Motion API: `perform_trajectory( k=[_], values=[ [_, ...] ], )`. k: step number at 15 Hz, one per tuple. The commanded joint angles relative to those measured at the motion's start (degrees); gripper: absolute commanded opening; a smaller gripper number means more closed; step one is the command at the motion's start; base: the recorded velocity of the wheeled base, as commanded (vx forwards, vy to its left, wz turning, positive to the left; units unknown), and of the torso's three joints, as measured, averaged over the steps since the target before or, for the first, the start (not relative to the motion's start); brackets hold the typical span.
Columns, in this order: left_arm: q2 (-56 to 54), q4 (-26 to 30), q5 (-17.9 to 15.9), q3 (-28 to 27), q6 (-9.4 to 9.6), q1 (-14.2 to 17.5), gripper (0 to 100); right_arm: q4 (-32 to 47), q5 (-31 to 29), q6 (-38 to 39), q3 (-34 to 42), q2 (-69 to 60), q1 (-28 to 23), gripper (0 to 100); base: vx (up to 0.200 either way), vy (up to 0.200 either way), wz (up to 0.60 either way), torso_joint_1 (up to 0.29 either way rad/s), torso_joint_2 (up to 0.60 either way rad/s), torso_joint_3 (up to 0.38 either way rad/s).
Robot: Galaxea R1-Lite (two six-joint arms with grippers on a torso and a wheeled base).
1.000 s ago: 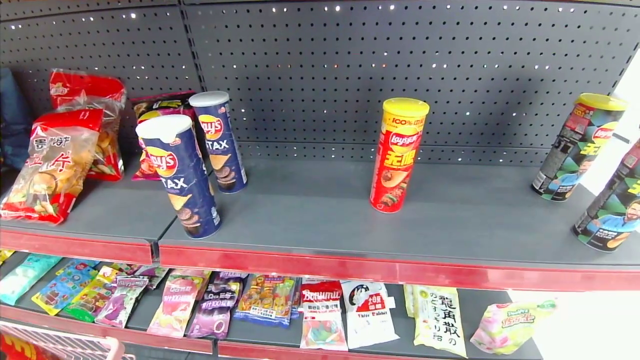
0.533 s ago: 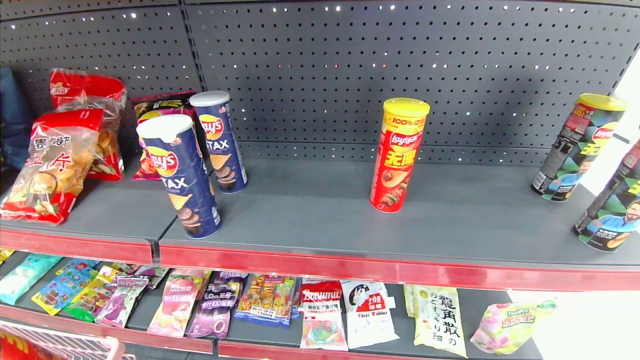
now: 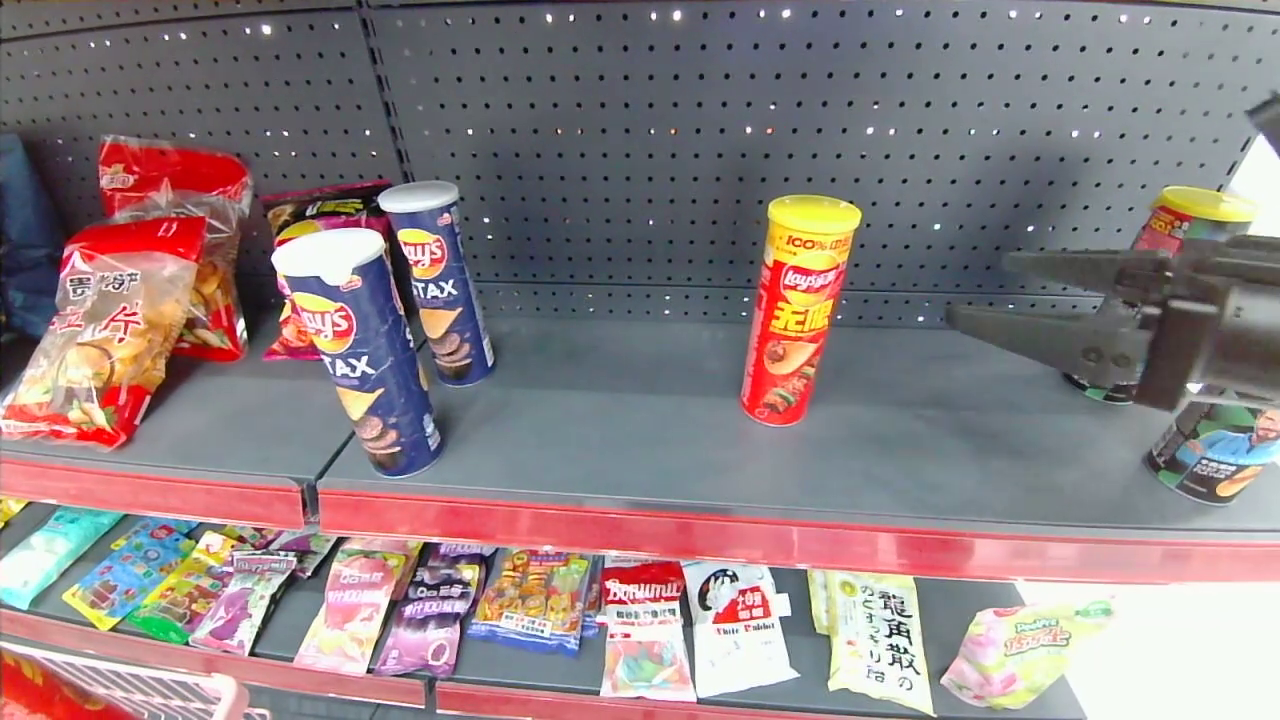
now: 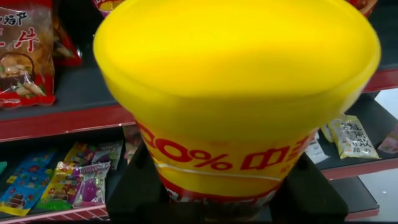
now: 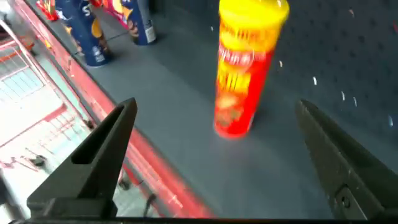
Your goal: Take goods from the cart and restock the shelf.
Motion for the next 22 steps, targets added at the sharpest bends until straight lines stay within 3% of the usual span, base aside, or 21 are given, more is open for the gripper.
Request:
perform_trajectory(
  k=[1, 4, 11, 22],
  values=[
    [0.33, -0.03, 0.47, -0.04, 0.01, 0.02, 0, -6.35, 3.72, -4.50, -2.78, 14.08, -3.08, 100, 0.000, 0.000, 0.00, 0.000, 0.00, 0.000],
    [0.42, -0.03, 1.08, -0.13, 0.01, 0.02, 0, -6.26, 8.56, -4.68, -5.33, 17.16, -3.26, 100, 0.000, 0.000, 0.00, 0.000, 0.00, 0.000],
    [0.94, -0.03, 1.08, -0.13, 1.07, 0.02, 0, -5.82, 13.56, -4.41, -12.10, 24.28, -4.75, 100, 0.000, 0.000, 0.00, 0.000, 0.00, 0.000],
    [0.94, -0.03, 1.43, -0.22, 1.07, 0.02, 0, -5.91, 14.09, -4.50, -18.86, 30.87, -3.96, 100, 0.000, 0.000, 0.00, 0.000, 0.00, 0.000]
  ],
)
